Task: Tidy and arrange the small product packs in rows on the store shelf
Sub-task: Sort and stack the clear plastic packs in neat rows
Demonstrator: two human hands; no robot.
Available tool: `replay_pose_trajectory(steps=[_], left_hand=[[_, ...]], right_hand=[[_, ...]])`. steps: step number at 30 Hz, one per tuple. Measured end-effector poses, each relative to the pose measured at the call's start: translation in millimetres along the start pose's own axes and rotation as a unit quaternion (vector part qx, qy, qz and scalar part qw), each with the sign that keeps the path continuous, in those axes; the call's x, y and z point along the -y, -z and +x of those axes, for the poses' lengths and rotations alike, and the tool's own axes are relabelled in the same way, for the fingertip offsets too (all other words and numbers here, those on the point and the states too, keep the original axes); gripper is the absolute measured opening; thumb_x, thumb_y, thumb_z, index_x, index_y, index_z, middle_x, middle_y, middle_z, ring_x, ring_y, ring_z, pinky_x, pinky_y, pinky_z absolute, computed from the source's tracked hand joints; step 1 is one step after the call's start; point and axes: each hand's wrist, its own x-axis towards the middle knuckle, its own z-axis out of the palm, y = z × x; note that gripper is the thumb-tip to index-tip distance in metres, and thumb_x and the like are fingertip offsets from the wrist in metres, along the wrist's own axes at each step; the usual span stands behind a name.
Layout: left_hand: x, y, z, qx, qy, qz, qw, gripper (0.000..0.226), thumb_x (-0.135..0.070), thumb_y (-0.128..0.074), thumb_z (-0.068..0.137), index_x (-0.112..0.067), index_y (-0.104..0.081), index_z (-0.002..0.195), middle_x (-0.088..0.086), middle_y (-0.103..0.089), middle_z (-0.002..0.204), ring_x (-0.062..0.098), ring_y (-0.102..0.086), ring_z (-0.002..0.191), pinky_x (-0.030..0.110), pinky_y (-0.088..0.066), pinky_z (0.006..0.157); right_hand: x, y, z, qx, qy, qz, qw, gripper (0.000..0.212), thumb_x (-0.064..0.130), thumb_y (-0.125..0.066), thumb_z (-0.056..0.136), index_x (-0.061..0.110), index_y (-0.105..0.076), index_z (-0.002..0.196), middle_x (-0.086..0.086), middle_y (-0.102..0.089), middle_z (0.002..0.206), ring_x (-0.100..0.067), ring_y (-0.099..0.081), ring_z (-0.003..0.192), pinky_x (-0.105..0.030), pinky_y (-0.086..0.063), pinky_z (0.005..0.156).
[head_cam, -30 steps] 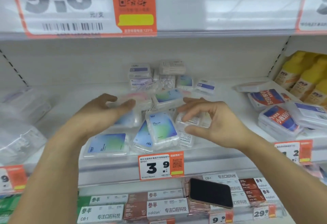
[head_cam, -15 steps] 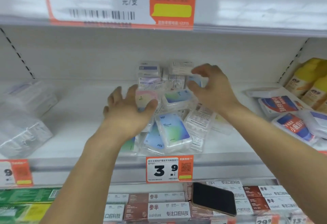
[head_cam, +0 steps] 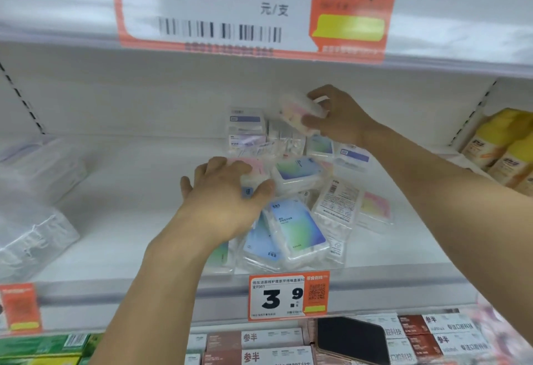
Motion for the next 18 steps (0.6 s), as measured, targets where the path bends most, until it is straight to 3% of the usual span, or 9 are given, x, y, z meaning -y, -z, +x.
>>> replay_pose_trajectory(steps=[2,4,7,9,12,14,16,18], left_hand=[[-4,2,2,-0.057,-0.009,-0.105,0.993,0.056,-0.055,-0.054,0.088,-0.032,-0.043,0.138,-0.006,-0.039,0.141,0.017,-0.037,0.132,0.032,-0.032,0.107],[-9,3,3,-0.126,-0.032,-0.184,0.974,0.055,-0.044,-0.061,0.087,-0.032,-0.042,0.137,-0.011,-0.041,0.136,0.012,-0.04,0.128,0.021,-0.032,0.094],[-13,1,4,-0.124,-0.059,-0.177,0.975,0.062,-0.047,-0.061,0.086,-0.039,-0.034,0.141,-0.014,-0.038,0.14,0.011,-0.035,0.132,0.025,-0.031,0.101],[-14,-4,4,-0.051,-0.057,-0.108,0.991,0.064,-0.057,-0.053,0.086,-0.046,-0.027,0.143,-0.014,-0.034,0.148,0.015,-0.031,0.136,0.038,-0.028,0.112],[-14,-14,2,0.004,-0.062,0.012,0.998,0.062,-0.063,-0.044,0.088,-0.047,-0.025,0.145,-0.011,-0.034,0.15,0.018,-0.023,0.141,0.047,-0.015,0.117],[-15,-15,1,0.001,-0.064,0.016,0.998,0.062,-0.063,-0.044,0.089,-0.047,-0.025,0.145,-0.011,-0.035,0.15,0.017,-0.02,0.142,0.048,-0.012,0.117],[-14,-12,1,0.005,-0.067,0.01,0.998,0.062,-0.063,-0.044,0.089,-0.047,-0.025,0.145,-0.012,-0.035,0.149,0.016,-0.02,0.142,0.047,-0.012,0.118],[-13,-8,2,0.021,-0.067,0.006,0.998,0.062,-0.062,-0.045,0.089,-0.046,-0.025,0.146,-0.012,-0.034,0.15,0.015,-0.019,0.142,0.046,-0.012,0.118]], right_hand=[[14,7,-20,0.021,-0.029,0.128,0.991,0.031,0.026,-0.071,0.091,0.018,-0.058,0.117,-0.007,-0.07,0.108,-0.022,-0.069,0.085,-0.03,-0.057,0.066],[26,9,-37,0.086,-0.031,0.151,0.984,0.017,0.031,-0.066,0.094,0.016,-0.066,0.102,-0.003,-0.072,0.087,-0.021,-0.066,0.074,-0.034,-0.053,0.064],[35,8,-53,0.209,-0.033,0.108,0.971,0.035,0.046,-0.061,0.092,0.012,-0.071,0.088,-0.004,-0.062,0.074,-0.017,-0.054,0.066,-0.032,-0.04,0.06],[38,8,-55,0.239,-0.026,-0.007,0.971,0.047,0.057,-0.059,0.089,0.014,-0.075,0.097,-0.003,-0.065,0.084,-0.014,-0.054,0.07,-0.027,-0.042,0.066],[34,0,-34,0.115,-0.003,-0.043,0.992,0.034,0.048,-0.062,0.092,0.02,-0.072,0.109,0.005,-0.07,0.101,-0.015,-0.065,0.088,-0.018,-0.046,0.069],[28,-11,-7,0.068,0.006,-0.077,0.995,0.03,0.036,-0.064,0.094,0.018,-0.066,0.118,0.005,-0.065,0.111,-0.017,-0.061,0.099,-0.022,-0.045,0.075],[24,-26,20,0.104,0.01,-0.165,0.981,0.044,0.03,-0.067,0.092,0.02,-0.056,0.133,-0.001,-0.057,0.132,-0.02,-0.057,0.116,-0.026,-0.042,0.085],[32,-41,37,0.129,0.025,-0.185,0.974,0.056,0.037,-0.069,0.09,0.019,-0.051,0.139,-0.002,-0.053,0.14,-0.02,-0.054,0.123,-0.026,-0.041,0.092]])
